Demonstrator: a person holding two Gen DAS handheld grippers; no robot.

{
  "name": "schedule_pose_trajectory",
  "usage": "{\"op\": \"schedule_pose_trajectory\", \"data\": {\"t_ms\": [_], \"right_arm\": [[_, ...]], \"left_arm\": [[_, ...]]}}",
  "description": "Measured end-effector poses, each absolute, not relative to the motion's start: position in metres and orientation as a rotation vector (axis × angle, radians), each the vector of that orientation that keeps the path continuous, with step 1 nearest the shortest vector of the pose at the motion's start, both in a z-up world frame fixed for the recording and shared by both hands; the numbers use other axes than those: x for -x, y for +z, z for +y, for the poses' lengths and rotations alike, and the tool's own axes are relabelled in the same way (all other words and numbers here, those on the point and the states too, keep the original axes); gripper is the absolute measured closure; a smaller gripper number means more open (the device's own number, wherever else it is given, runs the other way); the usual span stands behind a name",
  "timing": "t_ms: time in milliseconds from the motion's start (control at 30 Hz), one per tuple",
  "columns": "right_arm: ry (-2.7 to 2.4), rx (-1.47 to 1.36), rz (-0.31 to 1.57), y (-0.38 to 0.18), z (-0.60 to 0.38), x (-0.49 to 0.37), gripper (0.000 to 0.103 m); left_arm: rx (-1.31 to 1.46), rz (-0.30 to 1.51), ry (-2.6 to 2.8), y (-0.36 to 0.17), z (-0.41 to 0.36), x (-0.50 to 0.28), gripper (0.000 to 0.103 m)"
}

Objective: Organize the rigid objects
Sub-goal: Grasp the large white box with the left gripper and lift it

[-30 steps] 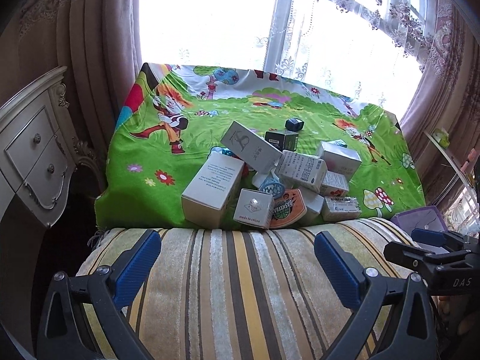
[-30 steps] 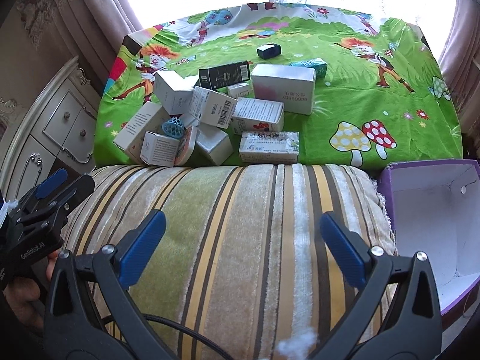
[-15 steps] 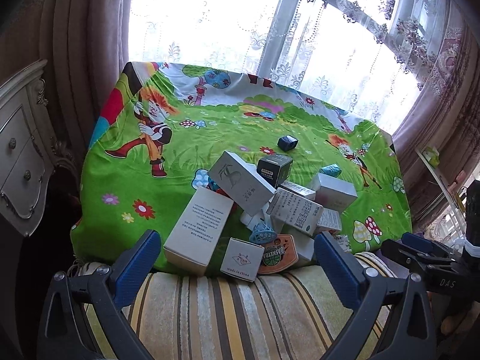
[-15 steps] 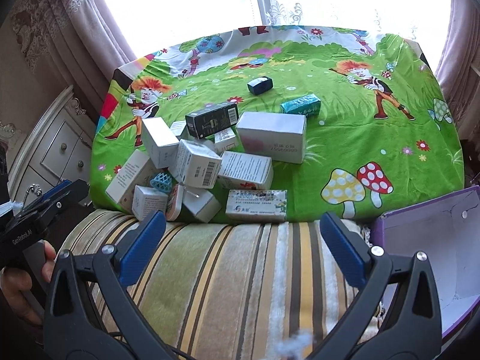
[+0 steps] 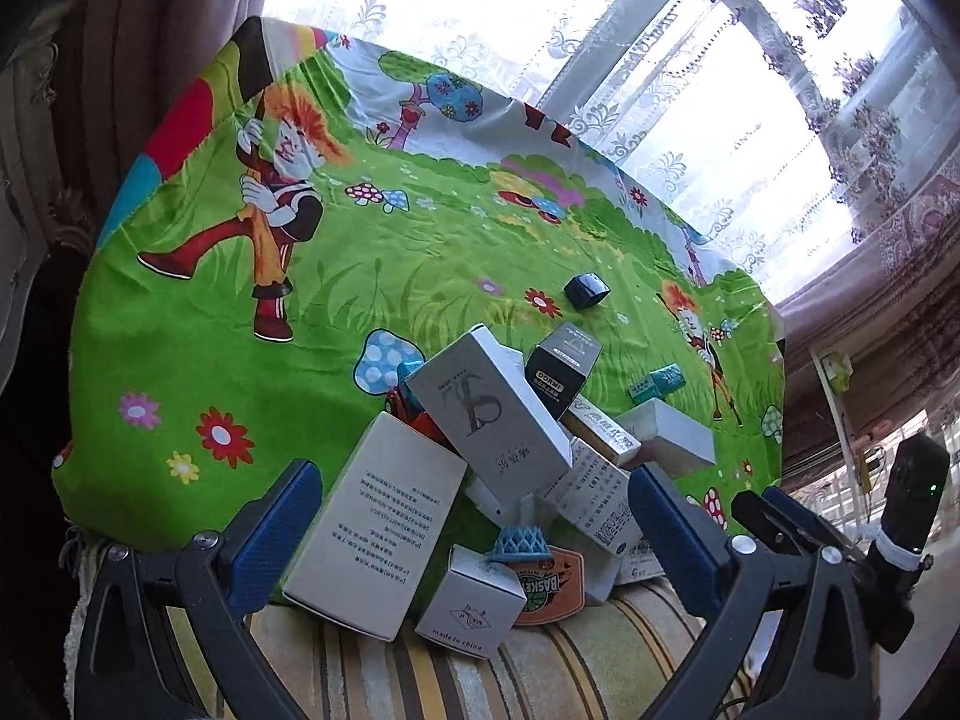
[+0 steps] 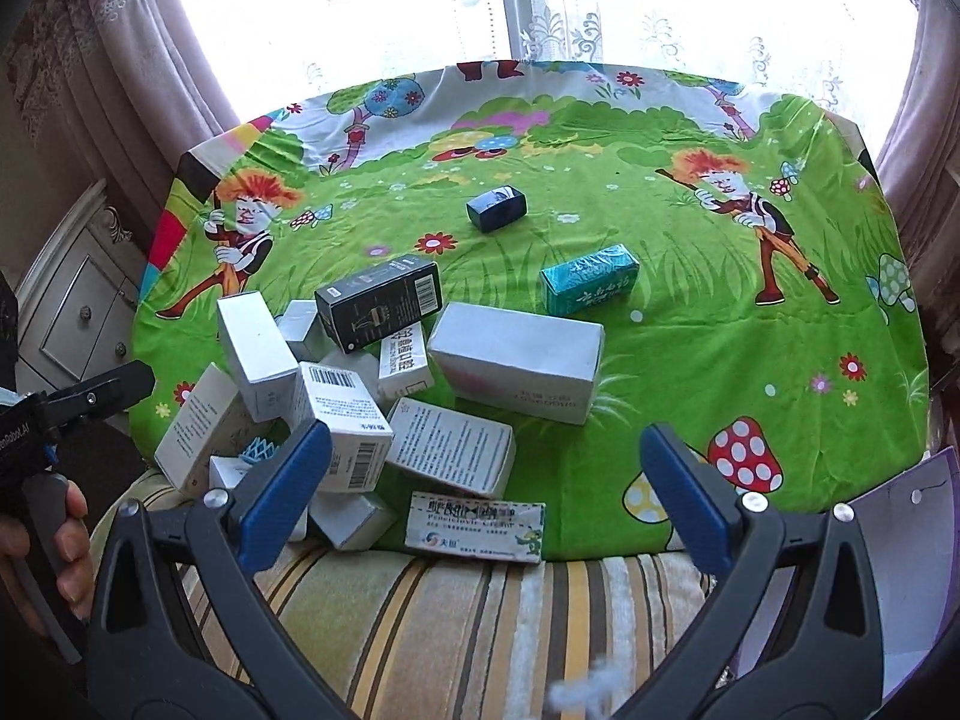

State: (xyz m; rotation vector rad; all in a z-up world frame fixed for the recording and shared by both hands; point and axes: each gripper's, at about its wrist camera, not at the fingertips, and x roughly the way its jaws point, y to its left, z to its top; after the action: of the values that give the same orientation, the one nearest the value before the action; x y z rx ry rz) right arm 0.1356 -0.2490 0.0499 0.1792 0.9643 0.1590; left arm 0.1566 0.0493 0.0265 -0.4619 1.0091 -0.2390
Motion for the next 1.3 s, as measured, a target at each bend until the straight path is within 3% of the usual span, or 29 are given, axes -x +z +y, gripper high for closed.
{"op": "schedule_pose_trajectory", "data": {"t_ms": [267,500,867,933,1033,1133,1300], "right_arm": [[0.119,-0.214,1.003,0.036,-0.247,-0.162,0.0],[0.111,-0.194,1.022,0.024,-0.24,-0.178,0.0],[0.067,-0.192,1.049,0.007,-0.238,-0.199,0.0],[0.057,-0.177,1.059,0.003,-0.237,-0.203,0.0],[0.045,-0.148,1.054,-0.001,-0.236,-0.205,0.0],[0.041,-0.137,1.05,-0.003,-0.236,-0.204,0.007],[0.02,-0.126,1.021,-0.001,-0.238,-0.2,0.008]], "left_arm": [[0.651,1.125,-0.273,0.001,0.062,-0.201,0.003],[0.446,1.135,-0.352,0.004,0.048,-0.216,0.003],[0.372,1.188,-0.495,-0.018,0.039,-0.229,0.003],[0.34,1.185,-0.53,-0.018,0.034,-0.227,0.006],[0.299,1.183,-0.545,-0.019,0.031,-0.225,0.024],[0.294,1.179,-0.562,-0.019,0.03,-0.224,0.04],[0.303,1.159,-0.563,-0.015,0.032,-0.222,0.045]]}}
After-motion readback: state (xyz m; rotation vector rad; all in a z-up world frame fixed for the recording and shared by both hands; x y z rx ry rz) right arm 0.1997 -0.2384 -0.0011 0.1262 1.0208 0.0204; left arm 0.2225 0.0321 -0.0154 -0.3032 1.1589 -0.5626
